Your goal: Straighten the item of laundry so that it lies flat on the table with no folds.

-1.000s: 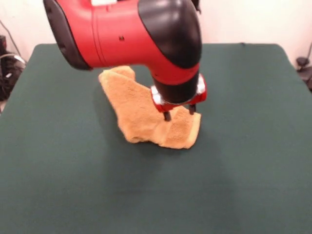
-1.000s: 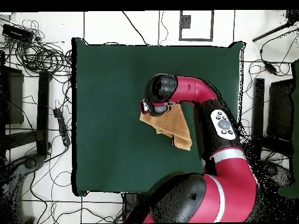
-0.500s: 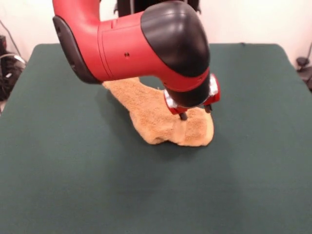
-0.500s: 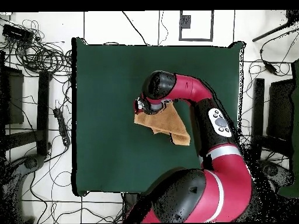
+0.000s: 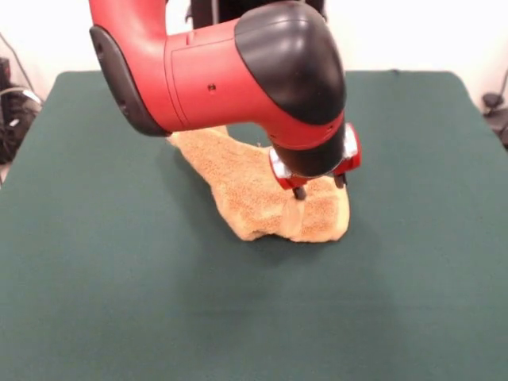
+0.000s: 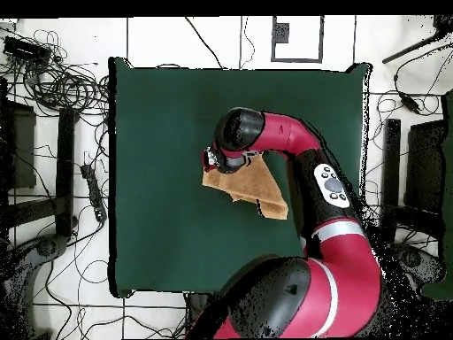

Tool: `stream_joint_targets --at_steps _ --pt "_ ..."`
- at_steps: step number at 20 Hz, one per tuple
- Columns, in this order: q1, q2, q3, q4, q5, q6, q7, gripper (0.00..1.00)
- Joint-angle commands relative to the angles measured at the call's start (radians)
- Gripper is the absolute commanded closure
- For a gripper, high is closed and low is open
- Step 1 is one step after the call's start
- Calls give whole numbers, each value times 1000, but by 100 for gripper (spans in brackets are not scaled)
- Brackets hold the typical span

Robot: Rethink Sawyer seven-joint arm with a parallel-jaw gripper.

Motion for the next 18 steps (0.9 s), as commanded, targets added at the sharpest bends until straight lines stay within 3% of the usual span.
stream_joint_targets --at_steps 1,12,13,18 --pt "72 15 43 109 -28 -241 56 0" --pt "139 -2 -30 72 -44 -227 113 0" --pt "146 -1 -39 65 -37 -219 106 100" --pt "156 -1 -47 50 -41 -211 83 100"
